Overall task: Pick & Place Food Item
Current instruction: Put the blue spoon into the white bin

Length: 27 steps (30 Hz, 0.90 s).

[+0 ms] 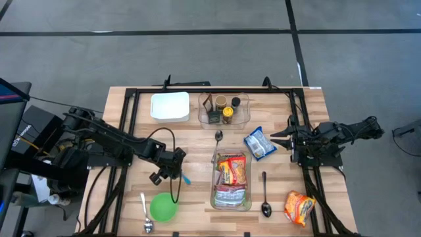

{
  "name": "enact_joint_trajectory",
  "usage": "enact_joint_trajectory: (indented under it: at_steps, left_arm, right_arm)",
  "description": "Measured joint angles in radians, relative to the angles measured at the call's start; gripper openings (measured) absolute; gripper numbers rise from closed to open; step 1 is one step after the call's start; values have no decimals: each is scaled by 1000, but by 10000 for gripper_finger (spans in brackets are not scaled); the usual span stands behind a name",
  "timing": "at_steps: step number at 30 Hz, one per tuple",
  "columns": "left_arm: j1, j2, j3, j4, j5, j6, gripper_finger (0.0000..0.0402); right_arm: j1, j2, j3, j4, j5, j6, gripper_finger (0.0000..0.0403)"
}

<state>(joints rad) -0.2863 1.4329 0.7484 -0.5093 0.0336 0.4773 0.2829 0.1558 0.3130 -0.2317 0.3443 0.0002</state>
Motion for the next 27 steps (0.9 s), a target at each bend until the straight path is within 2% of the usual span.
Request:
enact_joint_trajectory:
  at_steps: [13, 27]
  left_arm:
    - [11, 131, 89, -56, -35, -11, 140]
    - [21, 182, 98, -98, -55, -14, 140]
  right_arm:
    - [0, 0, 0, 0, 0, 0, 74]
    - [1, 0, 0, 0, 0, 0, 74]
